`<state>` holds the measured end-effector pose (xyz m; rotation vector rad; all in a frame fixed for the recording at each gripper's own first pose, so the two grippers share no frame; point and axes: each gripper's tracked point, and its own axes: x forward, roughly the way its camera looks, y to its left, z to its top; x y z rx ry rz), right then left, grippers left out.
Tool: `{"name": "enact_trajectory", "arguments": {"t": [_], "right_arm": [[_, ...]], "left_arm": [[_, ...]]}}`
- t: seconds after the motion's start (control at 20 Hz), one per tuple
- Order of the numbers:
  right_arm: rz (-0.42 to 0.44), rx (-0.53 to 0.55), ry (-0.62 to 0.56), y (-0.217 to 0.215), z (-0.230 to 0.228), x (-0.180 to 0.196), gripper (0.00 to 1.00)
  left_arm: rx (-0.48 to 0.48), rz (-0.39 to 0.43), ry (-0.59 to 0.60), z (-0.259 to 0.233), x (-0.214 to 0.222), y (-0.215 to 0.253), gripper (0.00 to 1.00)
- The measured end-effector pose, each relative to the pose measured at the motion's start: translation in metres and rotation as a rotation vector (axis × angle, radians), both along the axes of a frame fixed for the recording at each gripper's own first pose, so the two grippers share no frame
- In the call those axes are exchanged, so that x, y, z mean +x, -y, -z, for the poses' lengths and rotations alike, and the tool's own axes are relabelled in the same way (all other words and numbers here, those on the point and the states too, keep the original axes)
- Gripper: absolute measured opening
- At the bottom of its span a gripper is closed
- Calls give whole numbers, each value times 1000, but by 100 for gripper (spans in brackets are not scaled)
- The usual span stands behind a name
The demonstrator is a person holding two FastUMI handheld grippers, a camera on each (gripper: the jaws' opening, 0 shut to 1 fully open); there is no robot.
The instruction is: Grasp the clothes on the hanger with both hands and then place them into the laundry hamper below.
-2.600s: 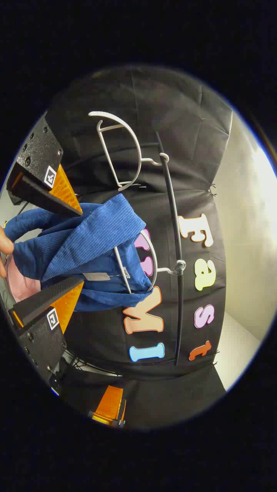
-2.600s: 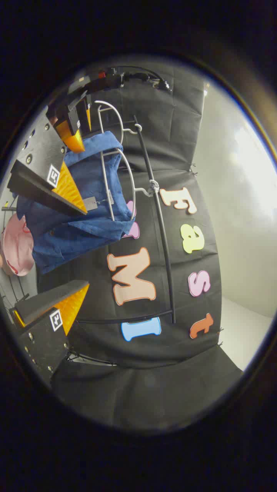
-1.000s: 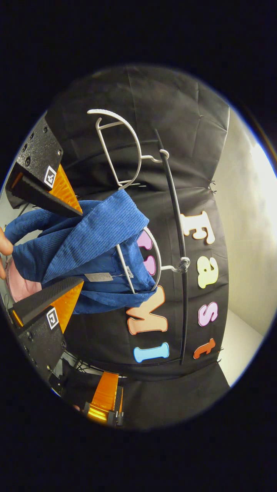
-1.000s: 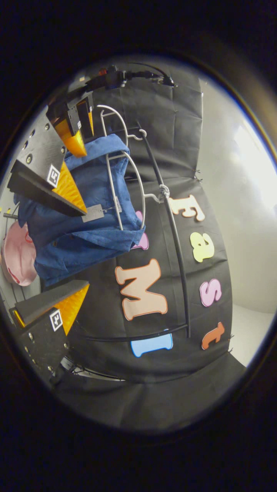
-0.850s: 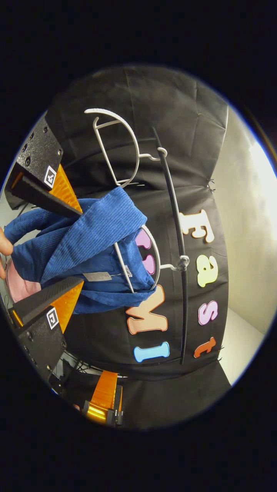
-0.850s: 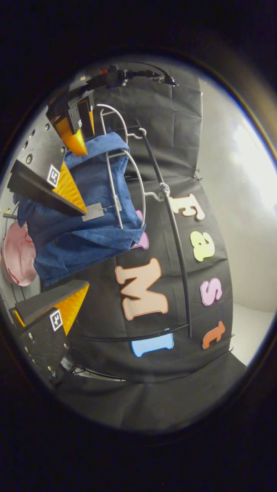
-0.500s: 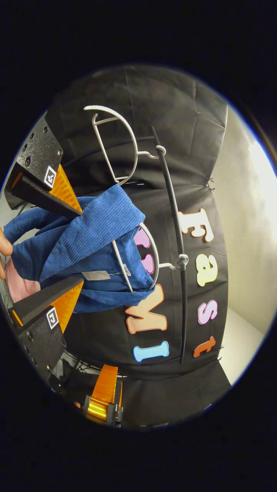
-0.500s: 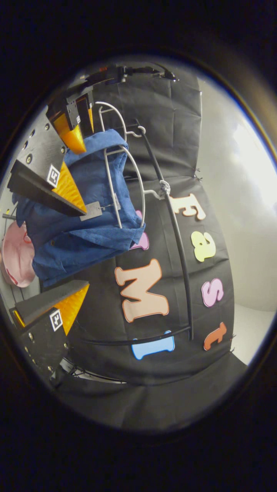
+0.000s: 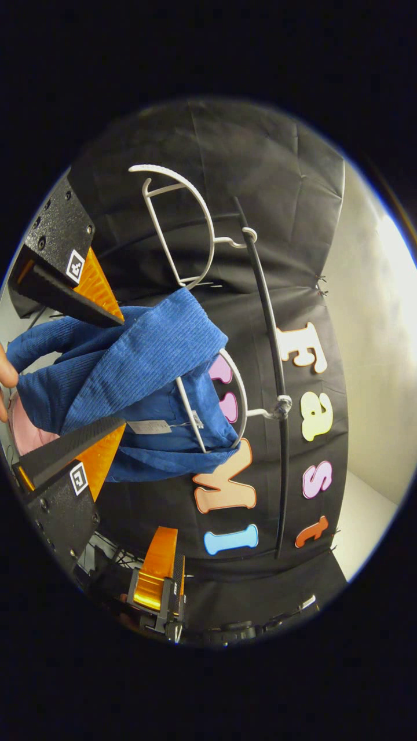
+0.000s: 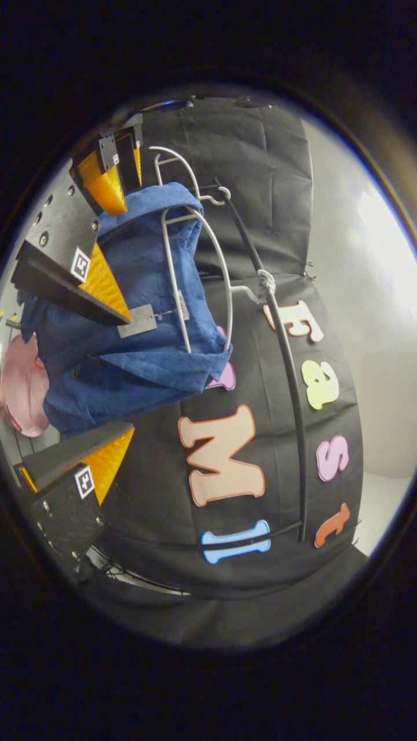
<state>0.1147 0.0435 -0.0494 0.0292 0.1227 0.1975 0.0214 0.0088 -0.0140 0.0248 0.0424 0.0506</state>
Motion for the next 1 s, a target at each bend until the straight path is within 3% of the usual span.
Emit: {"name": "enact_trajectory", "arguments": {"t": [0.25,0.5,0.75,0.9,1.0], "right_arm": [[-22,4,-19,-10,6,37,99],[-35,-24,-67,-14,17,84,99],[-48,-109,-68,-15,19,128,99],[-57,-111,-77,-23,25,148,99],[-65,-113,-72,-30,27,159,99]], "left_arm": [[-14,-50,-3,0,7,-4,98],[-11,-159,22,-9,16,-21,97],[-16,-229,41,-20,28,-32,96],[-15,-238,41,-20,34,-31,94],[0,-240,21,-16,38,-32,85]]}}
